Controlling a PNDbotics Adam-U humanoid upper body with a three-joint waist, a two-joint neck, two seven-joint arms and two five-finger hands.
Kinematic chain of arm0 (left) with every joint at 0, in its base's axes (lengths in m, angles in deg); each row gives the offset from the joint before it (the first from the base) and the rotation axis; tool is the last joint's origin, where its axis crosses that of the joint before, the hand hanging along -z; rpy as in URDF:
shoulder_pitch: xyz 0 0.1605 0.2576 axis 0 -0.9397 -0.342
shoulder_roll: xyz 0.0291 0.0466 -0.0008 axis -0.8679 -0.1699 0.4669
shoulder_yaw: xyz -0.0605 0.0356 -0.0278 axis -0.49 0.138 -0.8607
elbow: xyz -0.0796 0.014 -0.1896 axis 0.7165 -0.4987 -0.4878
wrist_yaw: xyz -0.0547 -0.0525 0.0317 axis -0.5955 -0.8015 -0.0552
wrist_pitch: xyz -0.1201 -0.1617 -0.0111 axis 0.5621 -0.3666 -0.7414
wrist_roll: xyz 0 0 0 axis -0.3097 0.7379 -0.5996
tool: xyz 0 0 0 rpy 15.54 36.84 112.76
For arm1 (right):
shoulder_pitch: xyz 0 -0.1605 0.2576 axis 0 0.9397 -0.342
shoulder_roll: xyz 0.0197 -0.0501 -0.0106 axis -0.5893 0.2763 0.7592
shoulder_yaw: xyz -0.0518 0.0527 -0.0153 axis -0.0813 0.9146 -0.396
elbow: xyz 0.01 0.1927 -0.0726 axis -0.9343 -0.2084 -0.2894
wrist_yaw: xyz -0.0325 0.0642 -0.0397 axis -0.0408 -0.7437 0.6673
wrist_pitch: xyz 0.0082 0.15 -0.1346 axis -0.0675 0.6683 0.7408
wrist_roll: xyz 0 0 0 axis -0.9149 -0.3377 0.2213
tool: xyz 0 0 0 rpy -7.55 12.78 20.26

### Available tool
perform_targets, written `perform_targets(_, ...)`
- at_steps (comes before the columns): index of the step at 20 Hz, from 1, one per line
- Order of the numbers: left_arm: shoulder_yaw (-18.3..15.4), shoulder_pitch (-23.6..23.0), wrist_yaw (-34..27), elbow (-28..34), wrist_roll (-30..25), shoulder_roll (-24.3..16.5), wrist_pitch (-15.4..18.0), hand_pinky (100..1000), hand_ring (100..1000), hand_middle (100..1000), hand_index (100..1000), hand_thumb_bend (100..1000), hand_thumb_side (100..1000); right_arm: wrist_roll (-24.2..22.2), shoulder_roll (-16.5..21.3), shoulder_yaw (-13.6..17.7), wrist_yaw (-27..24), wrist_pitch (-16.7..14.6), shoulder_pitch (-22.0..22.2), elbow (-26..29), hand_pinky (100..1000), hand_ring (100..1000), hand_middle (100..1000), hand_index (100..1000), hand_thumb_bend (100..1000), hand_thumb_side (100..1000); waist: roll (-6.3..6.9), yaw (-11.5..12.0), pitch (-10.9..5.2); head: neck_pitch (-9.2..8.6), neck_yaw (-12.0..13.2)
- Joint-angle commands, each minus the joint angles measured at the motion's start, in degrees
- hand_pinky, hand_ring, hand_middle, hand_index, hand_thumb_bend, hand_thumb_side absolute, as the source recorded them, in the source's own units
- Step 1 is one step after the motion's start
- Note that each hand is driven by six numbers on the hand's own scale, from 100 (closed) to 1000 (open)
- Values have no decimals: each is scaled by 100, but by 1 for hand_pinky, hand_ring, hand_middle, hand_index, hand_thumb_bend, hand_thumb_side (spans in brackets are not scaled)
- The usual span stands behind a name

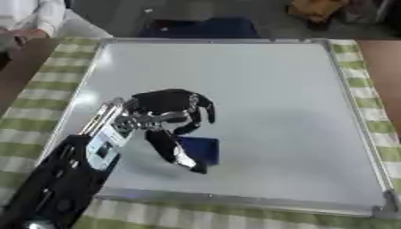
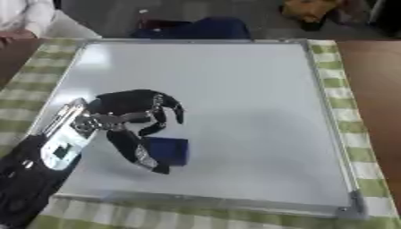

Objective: Wipe the whiteboard clean with a brush.

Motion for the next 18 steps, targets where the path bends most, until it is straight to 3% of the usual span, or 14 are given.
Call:
perform_targets(1,-62,53,281,-37,-559,1,822,879,836,665,157,654,627,4,82,61,17,25,-33,81,674,597,528,577,100,1000,-23,3,-116,9,1)
perform_targets(7,-105,51,788,-218,-260,14,992,863,824,647,141,570,562,-18,63,64,35,27,-30,81,674,596,525,575,100,1000,-30,-8,-76,-49,-19)
perform_targets(12,-144,42,1163,-346,-11,63,1101,857,863,759,138,536,543,-38,56,61,47,32,-40,81,674,595,522,573,100,1000,-26,-17,-45,-74,-32)
perform_targets(18,-206,7,1534,-512,296,129,1110,850,857,754,138,454,537,-55,43,64,44,54,-42,81,674,592,519,569,100,1000,-19,-42,-21,-95,-51)
